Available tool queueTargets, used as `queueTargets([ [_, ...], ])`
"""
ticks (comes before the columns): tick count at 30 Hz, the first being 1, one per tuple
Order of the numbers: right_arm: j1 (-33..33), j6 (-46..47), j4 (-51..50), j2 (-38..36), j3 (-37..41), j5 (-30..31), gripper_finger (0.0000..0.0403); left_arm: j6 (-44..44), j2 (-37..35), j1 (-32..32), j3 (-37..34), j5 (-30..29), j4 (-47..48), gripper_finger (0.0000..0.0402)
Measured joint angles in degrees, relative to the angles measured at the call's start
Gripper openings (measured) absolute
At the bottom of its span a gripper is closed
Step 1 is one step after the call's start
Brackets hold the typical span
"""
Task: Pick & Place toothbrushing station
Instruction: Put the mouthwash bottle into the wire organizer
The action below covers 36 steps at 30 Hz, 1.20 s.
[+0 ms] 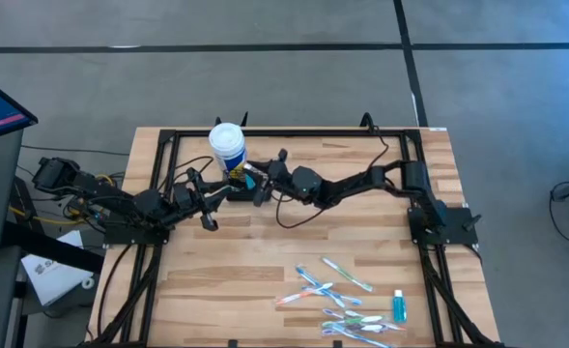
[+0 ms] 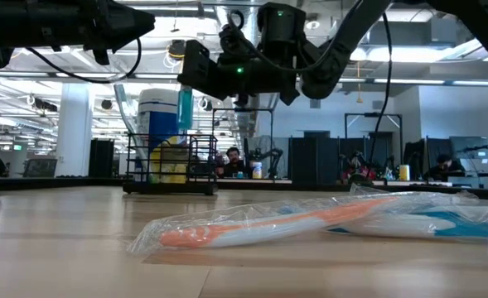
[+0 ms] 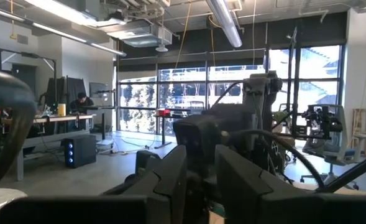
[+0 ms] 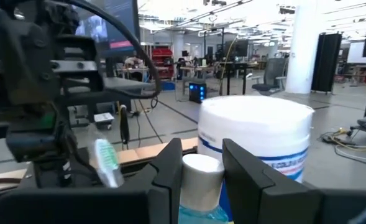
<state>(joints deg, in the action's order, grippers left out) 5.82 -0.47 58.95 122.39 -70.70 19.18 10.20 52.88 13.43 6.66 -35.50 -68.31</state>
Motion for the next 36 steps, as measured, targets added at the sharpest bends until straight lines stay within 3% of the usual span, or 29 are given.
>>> queueTargets([
  [36, 1.10, 0.00, -0.21, 1.60, 0.04, -1.36, 0.0080, 0.00, 0.00, 0.00, 0.00, 0.00, 0.00, 0.0081],
])
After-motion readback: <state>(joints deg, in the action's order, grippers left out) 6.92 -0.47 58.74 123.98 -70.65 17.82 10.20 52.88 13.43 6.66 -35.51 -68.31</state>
